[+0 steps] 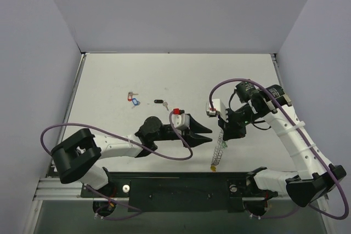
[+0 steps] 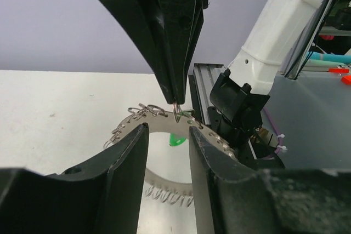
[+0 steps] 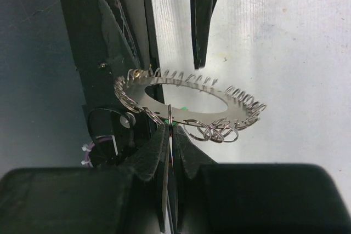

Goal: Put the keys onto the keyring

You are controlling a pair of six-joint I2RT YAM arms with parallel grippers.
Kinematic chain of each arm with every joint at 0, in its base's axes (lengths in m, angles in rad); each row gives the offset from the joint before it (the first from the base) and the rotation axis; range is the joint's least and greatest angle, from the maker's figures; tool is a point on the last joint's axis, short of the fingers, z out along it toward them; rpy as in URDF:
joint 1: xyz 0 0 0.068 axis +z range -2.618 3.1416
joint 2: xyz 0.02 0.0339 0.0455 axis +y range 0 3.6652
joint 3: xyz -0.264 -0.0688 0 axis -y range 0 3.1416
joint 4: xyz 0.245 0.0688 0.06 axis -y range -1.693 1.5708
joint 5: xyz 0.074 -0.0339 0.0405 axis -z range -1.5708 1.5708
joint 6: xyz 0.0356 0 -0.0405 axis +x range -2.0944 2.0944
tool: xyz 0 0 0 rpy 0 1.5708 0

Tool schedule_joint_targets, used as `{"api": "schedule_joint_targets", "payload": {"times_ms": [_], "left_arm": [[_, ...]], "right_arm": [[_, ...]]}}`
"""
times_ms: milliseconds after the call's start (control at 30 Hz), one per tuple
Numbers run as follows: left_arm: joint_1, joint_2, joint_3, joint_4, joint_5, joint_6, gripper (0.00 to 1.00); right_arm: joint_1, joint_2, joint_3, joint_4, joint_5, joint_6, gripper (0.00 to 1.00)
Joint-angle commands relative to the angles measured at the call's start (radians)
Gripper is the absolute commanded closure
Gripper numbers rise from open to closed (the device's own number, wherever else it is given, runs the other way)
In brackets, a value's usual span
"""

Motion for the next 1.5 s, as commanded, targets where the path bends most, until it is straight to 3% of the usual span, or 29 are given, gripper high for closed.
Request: {"api": "schedule_joint_targets", "payload": {"times_ms": [0,533,1467], "left_arm": [[-0.021,0.066,0.062,0.18,0.0,-0.035,0.58],[-0.053,0.187,0.104,0.3,-0.013,-0.121,0.64],[-0.07,0.187,0.122,0.23,-0.03,-0.078,0.75]], "right_arm": [[0.01,0.024,0.046,-0.114,-0.007,-0.044,1.0],[0.005,0.036,0.06,-0.112,-0.044,-0.044,1.0],[-0.001,0.041,0.061,-0.108,-0.059,-0.03,1.0]]}}
